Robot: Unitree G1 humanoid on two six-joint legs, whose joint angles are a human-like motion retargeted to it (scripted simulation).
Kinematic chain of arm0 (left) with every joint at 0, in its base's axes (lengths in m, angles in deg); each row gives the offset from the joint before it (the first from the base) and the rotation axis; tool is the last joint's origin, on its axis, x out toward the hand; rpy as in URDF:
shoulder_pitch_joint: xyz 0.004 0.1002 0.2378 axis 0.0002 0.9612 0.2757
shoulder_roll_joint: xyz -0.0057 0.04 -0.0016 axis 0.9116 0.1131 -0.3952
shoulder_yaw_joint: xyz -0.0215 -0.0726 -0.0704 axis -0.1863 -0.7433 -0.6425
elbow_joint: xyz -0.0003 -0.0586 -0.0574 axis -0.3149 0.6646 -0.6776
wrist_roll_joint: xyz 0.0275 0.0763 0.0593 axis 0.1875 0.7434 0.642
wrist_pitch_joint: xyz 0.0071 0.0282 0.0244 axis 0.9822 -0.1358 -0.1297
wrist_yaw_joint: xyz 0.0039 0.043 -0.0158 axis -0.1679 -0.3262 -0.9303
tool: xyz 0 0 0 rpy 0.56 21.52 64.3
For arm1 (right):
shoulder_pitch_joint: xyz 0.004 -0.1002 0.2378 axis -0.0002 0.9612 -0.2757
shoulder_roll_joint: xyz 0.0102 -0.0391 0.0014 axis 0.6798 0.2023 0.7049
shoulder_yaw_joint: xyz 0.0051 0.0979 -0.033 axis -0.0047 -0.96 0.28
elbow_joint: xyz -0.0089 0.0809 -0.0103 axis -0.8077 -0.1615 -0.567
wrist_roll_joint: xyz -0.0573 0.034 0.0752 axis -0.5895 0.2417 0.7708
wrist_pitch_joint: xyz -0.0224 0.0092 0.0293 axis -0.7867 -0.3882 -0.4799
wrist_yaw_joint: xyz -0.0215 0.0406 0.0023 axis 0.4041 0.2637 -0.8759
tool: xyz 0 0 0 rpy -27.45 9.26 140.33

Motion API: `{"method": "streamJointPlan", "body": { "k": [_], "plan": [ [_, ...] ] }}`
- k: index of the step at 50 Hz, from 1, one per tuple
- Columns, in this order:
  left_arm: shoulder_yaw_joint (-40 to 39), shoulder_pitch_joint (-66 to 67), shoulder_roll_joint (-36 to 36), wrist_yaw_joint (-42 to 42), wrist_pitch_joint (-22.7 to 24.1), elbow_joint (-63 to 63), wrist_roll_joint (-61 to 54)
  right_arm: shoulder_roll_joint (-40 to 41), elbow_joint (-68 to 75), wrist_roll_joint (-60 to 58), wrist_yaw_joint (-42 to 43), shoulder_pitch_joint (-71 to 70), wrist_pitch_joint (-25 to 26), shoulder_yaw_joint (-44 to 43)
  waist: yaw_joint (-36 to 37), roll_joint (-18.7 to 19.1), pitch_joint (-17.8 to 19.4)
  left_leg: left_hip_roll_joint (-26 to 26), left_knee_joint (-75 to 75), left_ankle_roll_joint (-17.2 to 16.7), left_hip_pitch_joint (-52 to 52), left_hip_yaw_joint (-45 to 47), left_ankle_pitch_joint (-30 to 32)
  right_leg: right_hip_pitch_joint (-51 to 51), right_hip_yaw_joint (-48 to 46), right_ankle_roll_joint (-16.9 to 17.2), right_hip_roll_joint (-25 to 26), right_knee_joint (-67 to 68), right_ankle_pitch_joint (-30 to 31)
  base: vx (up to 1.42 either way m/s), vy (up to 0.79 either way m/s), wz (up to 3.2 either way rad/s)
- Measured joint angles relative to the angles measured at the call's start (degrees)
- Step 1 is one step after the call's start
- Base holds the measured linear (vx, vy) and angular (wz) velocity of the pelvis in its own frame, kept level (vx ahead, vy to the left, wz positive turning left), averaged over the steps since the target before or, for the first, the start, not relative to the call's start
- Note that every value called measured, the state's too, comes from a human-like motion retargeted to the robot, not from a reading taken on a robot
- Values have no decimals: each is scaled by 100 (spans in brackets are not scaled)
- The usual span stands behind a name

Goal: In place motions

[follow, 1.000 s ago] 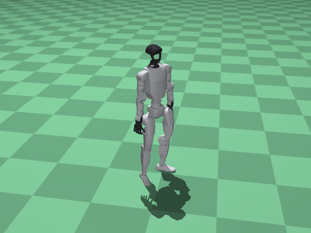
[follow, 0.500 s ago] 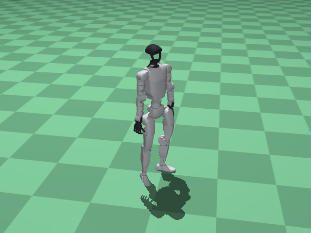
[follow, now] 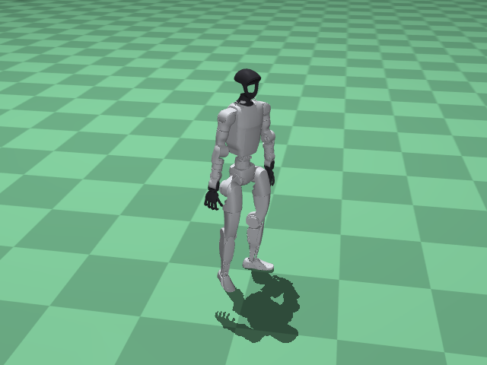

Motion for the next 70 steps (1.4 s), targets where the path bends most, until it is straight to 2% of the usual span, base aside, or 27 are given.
{"method": "streamJointPlan", "body": {
  "k": [2, 7, 11, 12, 13, 14, 15, 17, 20, 25, 30, 31, 37, 43, 47, 54, 58, 61, 65, 70],
  "plan": [
    [-109, -185, 144, -25, -12, 44, -153, -117, -33, 10, 36, -78, -115, 0, -90, -2, 126, 124, -35, 3, -53, 41, 28, -241, 225, 117, 34, 256, 146, -9, -16, -15],
    [-117, -560, 474, -29, -87, 130, -423, -494, -36, 49, 239, -175, -325, -81, -315, 13, 478, 316, -83, 14, -47, 180, 102, -401, 1076, 58, 109, 482, 145, -18, -13, -29],
    [-169, -956, 722, -317, -171, 253, -310, -810, 86, 141, 409, 24, -387, -458, -375, -39, 532, 448, -14, -49, -220, 213, 159, -358, 441, -42, -312, 426, 339, -16, -21, -12],
    [-151, -1058, 771, -378, -193, 272, -321, -878, 125, 192, 448, 117, -399, -592, -330, -90, 555, 440, -13, -59, -237, 249, 178, -345, 371, 77, -427, 378, 504, -15, -32, -26],
    [-136, -1155, 819, -419, -208, 274, -357, -941, 161, 252, 476, 215, -411, -723, -282, -193, 599, 376, -15, -64, -241, 302, 200, -329, 398, 477, -561, 291, 684, -20, -36, -23],
    [-119, -1285, 885, -452, -224, 274, -420, -987, 214, 313, 499, 281, -433, -855, -251, -278, 702, 360, -18, -84, -222, 329, 230, -320, 570, 652, -584, 229, 713, -25, -44, -18],
    [-100, -1432, 961, -481, -239, 274, -496, -1025, 276, 373, 518, 331, -458, -989, -229, -352, 834, 370, -21, -111, -193, 342, 264, -314, 816, 713, -553, 180, 667, -32, -52, -3],
    [-153, -1666, 1133, -509, -212, 221, -626, -1084, 406, 420, 582, 362, -484, -1188, -345, -460, 1162, 458, 16, -156, -185, 267, 348, -245, 1038, 588, -440, 48, 511, -43, -48, 27],
    [-233, -1987, 1322, -530, -68, 145, -842, -1200, 544, 502, 741, 450, -557, -1464, -607, -599, 1551, 577, 73, -213, -340, 141, 487, -178, 601, 377, -345, -326, 596, -57, -41, 17],
    [-724, -2764, 1344, -708, 239, -92, -1574, -1604, 804, 881, 882, 385, -815, -1819, -420, -682, 2422, 1027, 66, -334, -673, 647, 744, -1056, 1337, 327, -164, -188, 898, -75, -45, -106],
    [-1059, -3446, 1640, -738, 84, -406, -1917, -2086, 1114, 1283, 1232, 159, -971, -1819, -903, -824, 3166, 1331, -46, -392, -1122, 970, 975, -1796, 1793, 299, 133, -318, 1231, -77, -18, -89],
    [-1018, -3543, 1713, -763, 103, -459, -1866, -2126, 1175, 1375, 1261, 179, -997, -1818, -1012, -863, 3219, 1374, -12, -384, -1315, 974, 1003, -1988, 1837, 288, 175, -348, 1298, -69, -22, -38],
    [-390, -4012, 1920, -836, 299, -686, -1843, -2273, 1428, 1923, 1305, 615, -1086, -1993, -1496, -1112, 3255, 1420, -98, -333, -2229, 1215, 1234, -3164, 2218, 235, 289, -429, 1653, -55, -11, -49],
    [-366, -4322, 1852, -779, 621, -634, -2088, -2423, 1428, 3142, 1098, 877, -1176, -2302, -2371, -1225, 3255, 1433, -213, -328, -2995, 1319, 1430, -4056, 2389, 181, 348, -507, 1900, -40, 8, -15],
    [-276, -4469, 1843, -669, 739, -628, -1868, -2471, 1428, 4034, 1067, 935, -1258, -2356, -2844, -1260, 3255, 1404, -299, -326, -3425, 1378, 1498, -4603, 2491, 140, 381, -575, 2044, -25, 15, -15],
    [26, -4620, 2241, -1102, 985, -773, -1921, -2372, 1428, 4775, 1118, 377, -1469, -1878, -3430, -1864, 3255, 1333, -371, -326, -3925, 1509, 1432, -5450, 2980, 99, 549, -641, 2243, -18, 11, -47],
    [-72, -4786, 2424, -1187, 965, -771, -1847, -2421, 1428, 5128, 980, -53, -1555, -1458, -3843, -2259, 3255, 1322, -410, -356, -4165, 1603, 1402, -5816, 3131, 101, 634, -671, 2270, -10, 11, -25],
    [-130, -4819, 2544, -998, 895, -789, -1588, -2444, 1428, 5646, 1229, -199, -1757, -1352, -4045, -2414, 3255, 1341, -462, -372, -4284, 1703, 1402, -5979, 3156, 110, 683, -688, 2259, -5, 8, -13],
    [-354, -4658, 2678, -335, 860, -838, -1379, -2458, 1428, 6235, 1506, -204, -1975, -1401, -4188, -2445, 3255, 1417, -515, -382, -4361, 1767, 1435, -6036, 3136, 131, 731, -725, 2213, 2, 3, -7],
    [-557, -4033, 2801, -180, 894, -1015, -1714, -2560, 1428, 6753, 1710, -16, -2085, -1654, -4048, -2306, 3255, 1437, -484, -368, -4185, 1846, 1438, -5810, 3063, 136, 700, -686, 2148, 11, -4, 5]
  ]
}}
